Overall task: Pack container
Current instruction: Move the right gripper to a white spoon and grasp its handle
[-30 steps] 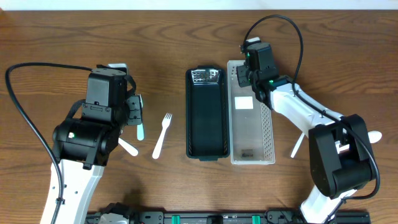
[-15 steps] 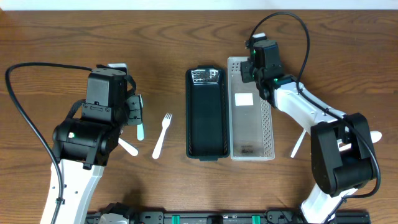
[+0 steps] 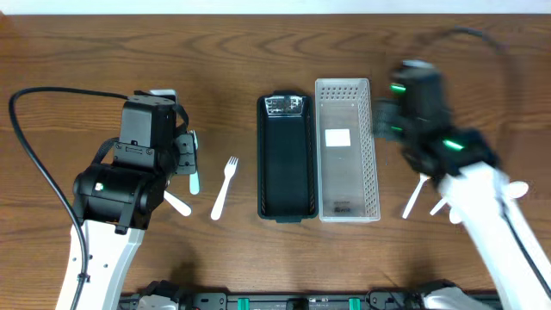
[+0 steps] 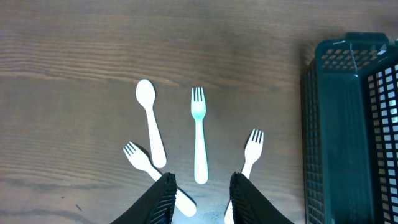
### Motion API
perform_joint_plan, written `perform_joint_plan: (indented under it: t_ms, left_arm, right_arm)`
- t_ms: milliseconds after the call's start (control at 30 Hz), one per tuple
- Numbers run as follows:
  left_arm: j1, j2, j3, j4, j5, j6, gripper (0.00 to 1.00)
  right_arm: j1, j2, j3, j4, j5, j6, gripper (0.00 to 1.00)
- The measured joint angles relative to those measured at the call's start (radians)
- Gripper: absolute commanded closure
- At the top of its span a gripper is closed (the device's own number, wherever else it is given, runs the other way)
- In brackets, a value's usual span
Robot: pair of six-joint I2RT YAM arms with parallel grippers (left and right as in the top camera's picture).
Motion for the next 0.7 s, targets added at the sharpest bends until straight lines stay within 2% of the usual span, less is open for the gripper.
perform_joint_plan:
  t_ms: [67, 233, 500, 533, 567, 700]
  left_arm:
    - [0.000, 0.000, 0.000, -0.005, 0.000, 0.000, 0.68]
    - [0.000, 0.000, 0.000, -0.010, -0.001, 0.000, 0.68]
    - [0.000, 0.000, 0.000, -0.015, -0.003, 0.000, 0.67]
    - [0.000, 0.000, 0.000, -0.015, -0.003, 0.000, 0.60]
    - [0.000, 0.000, 0.000, -0.015, -0.002, 0.002, 0.57]
    - [0.000, 0.000, 0.000, -0.019, -0.002, -0.003, 0.51]
  right_arm:
    - [-0.071, -0.031, 0.002, -0.091, 0.018, 0.073, 0.01]
    - [-0.188, 0.034, -0.023, -0.193, 0.018, 0.162, 0.01]
    - [-0.222, 0.226, -0.171, -0.066, -0.059, 0.197, 0.01]
    - [-0.226, 0.249, -0.179, -0.054, -0.072, 0.197, 0.01]
    - [-0.232, 0.273, -0.183, -0.043, -0.082, 0.197, 0.01]
    - [-0.259, 0.352, -0.185, 0.000, -0.106, 0.196, 0.01]
